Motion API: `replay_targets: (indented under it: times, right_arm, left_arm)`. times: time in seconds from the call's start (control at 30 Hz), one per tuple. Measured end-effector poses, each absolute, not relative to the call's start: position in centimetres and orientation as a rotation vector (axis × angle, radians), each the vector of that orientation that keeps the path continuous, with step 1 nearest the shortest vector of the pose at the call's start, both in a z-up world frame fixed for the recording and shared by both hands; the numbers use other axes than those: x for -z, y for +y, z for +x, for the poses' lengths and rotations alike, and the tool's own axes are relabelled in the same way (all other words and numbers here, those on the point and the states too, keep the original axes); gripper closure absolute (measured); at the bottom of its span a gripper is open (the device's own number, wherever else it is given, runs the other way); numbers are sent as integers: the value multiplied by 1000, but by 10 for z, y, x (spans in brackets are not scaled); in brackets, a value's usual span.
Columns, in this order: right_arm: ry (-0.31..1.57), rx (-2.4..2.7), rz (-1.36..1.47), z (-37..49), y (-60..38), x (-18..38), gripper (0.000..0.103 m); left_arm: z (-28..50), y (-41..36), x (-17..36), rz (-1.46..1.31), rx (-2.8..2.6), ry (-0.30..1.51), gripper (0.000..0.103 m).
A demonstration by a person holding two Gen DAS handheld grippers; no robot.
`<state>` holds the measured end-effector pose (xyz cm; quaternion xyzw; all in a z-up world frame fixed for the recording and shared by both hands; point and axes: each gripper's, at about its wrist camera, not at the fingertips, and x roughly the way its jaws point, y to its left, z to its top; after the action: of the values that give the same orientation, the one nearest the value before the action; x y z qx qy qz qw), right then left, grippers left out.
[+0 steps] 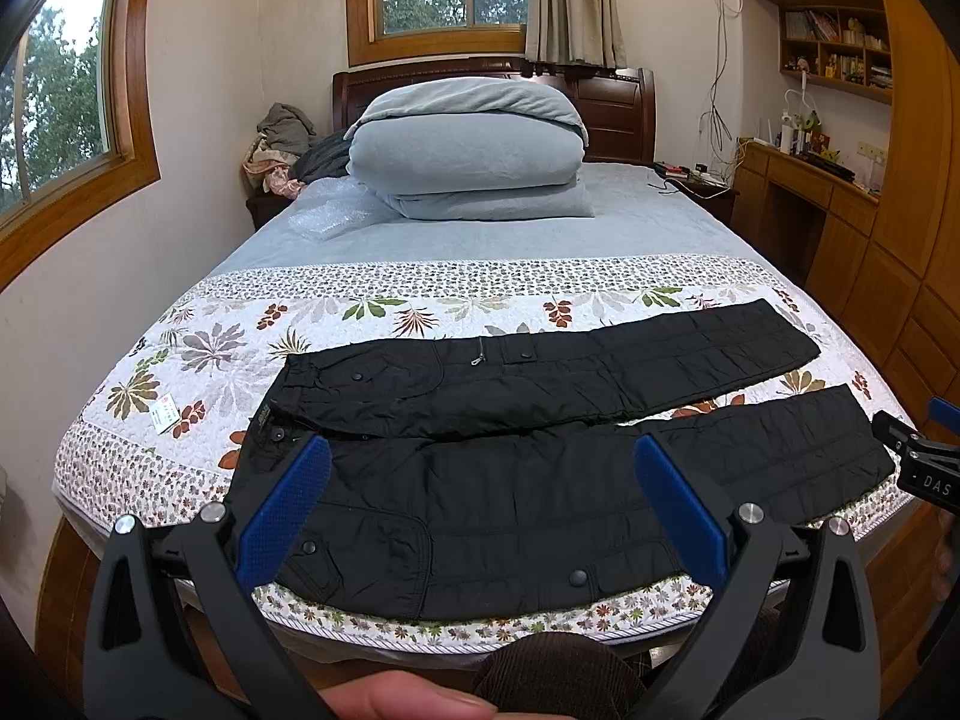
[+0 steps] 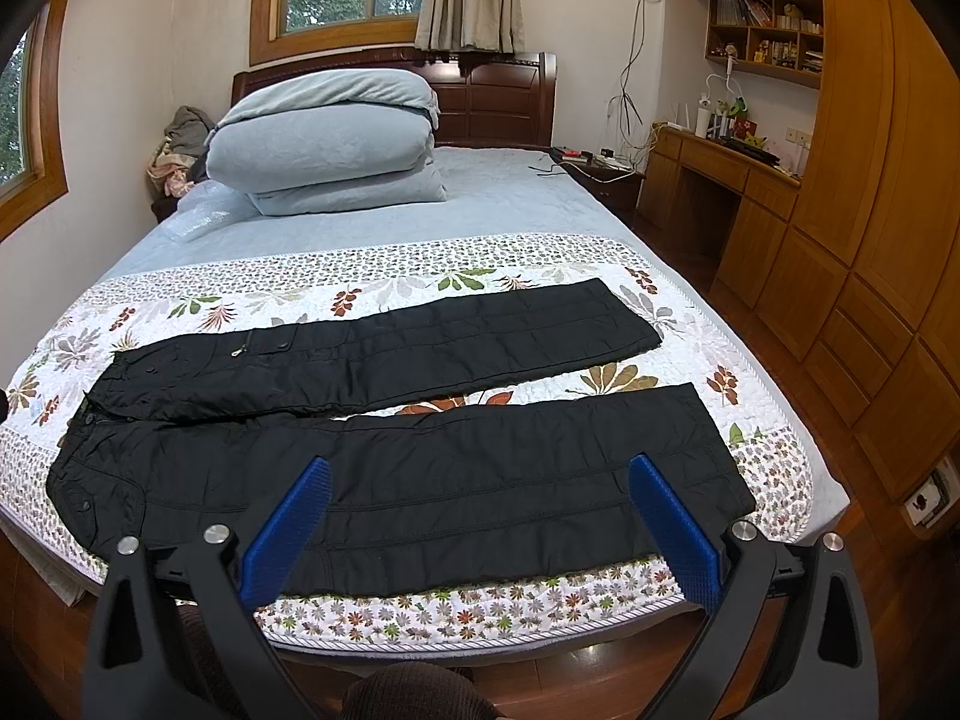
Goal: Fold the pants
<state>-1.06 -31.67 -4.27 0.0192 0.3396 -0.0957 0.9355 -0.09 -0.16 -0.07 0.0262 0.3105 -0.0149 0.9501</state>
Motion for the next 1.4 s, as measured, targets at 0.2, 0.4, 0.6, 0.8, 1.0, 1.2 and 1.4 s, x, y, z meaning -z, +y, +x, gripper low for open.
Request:
replay_targets:
  times: [0.2, 0.4, 0.6, 0.8, 1.0, 1.2, 1.4]
  right_arm:
    - [695, 195, 40, -11, -318, 43, 3]
    - [696, 178, 50, -8, -318, 43, 3]
    - [711, 167, 96, 15, -348, 40, 3]
    - [720, 277, 11, 101, -406, 26, 3]
    - [948, 233, 73, 240, -496, 57, 3]
    - [1165, 179, 90, 359, -559, 113, 3]
    - [1275, 198, 120, 434, -606, 169, 3]
  left_arm:
    - [-1, -2, 0, 53, 32, 632, 2]
    - [1, -2, 2, 42, 47, 647, 2]
    - [31, 5, 12, 41, 81, 726, 2]
    - [97, 22, 13, -7, 125, 803, 2]
    - [184, 50, 28, -174, 216, 906, 2]
    - [280, 84, 89, -241, 158, 1111, 2]
    - [357, 142, 172, -533, 134, 1382, 2]
